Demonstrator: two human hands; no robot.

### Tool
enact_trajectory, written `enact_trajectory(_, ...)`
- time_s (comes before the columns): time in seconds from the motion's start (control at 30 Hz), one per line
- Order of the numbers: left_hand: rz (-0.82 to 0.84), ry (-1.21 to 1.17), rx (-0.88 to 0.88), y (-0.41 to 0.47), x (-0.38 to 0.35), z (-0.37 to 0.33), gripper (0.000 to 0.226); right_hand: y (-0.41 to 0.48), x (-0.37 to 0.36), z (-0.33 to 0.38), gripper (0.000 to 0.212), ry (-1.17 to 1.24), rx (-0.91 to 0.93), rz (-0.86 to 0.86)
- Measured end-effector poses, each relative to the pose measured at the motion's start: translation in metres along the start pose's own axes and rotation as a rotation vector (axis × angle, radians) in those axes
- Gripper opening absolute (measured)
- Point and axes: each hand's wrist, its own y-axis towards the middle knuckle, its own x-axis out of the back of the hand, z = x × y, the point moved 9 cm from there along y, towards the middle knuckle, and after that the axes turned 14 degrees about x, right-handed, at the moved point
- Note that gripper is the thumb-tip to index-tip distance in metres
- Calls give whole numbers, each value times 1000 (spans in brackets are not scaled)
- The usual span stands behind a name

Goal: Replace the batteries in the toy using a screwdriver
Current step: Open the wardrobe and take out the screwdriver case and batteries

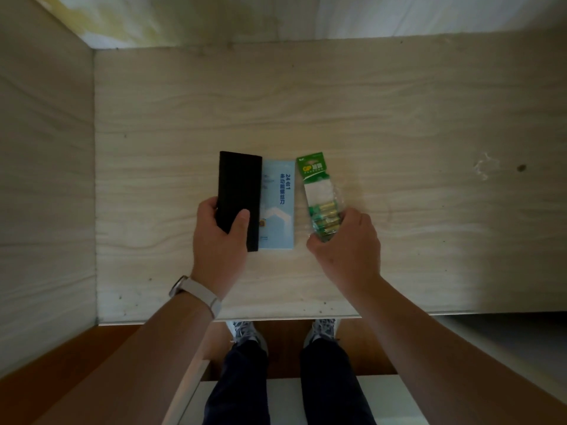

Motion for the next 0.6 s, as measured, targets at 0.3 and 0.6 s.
enact_trajectory(0.3,52,36,5,-11,-33,-1,28,-2,0,-1,59,33,13,6)
enact_trajectory(0.6,-38,138,5,-9,-36,-2,35,-7,-4,-12,38,196,-13,17)
